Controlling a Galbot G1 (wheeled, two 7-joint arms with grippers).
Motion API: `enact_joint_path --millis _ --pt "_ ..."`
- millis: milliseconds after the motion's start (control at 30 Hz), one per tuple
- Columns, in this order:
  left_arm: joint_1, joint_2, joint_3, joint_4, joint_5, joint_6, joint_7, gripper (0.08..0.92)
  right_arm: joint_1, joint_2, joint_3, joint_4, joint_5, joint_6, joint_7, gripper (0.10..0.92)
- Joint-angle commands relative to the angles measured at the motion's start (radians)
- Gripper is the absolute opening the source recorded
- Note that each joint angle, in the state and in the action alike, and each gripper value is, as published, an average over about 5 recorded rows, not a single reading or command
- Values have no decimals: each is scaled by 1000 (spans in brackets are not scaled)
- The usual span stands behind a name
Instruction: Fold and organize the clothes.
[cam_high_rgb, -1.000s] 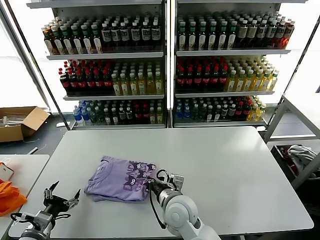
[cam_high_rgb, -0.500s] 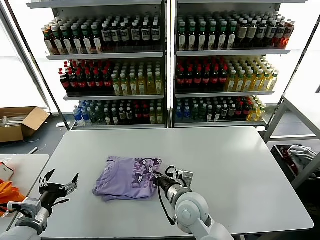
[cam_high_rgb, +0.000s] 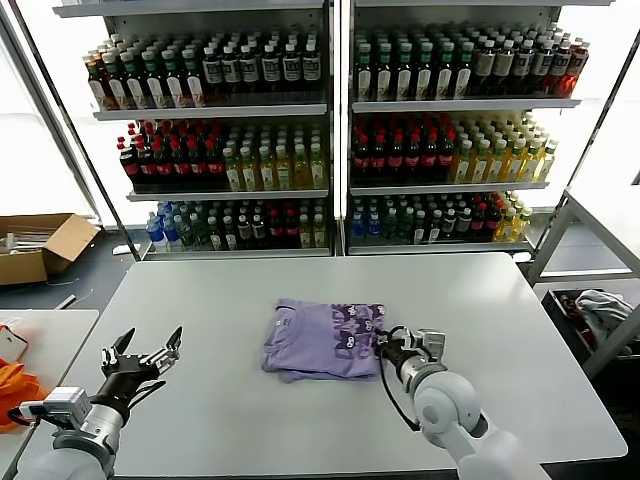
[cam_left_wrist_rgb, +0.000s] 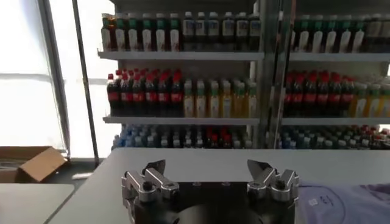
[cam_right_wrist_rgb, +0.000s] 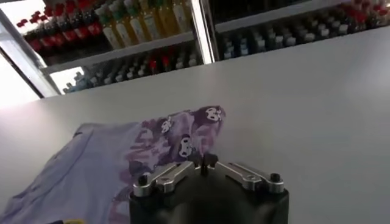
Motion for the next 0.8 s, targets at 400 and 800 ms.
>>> enact_joint_path --millis 400,800 --pt "-4 -130 130 -72 41 23 -14 823 -145 77 -32 185 -564 6 -149 519" --pt "0 -142 158 -49 100 8 3 823 -173 128 -164 106 -392 3 -62 814"
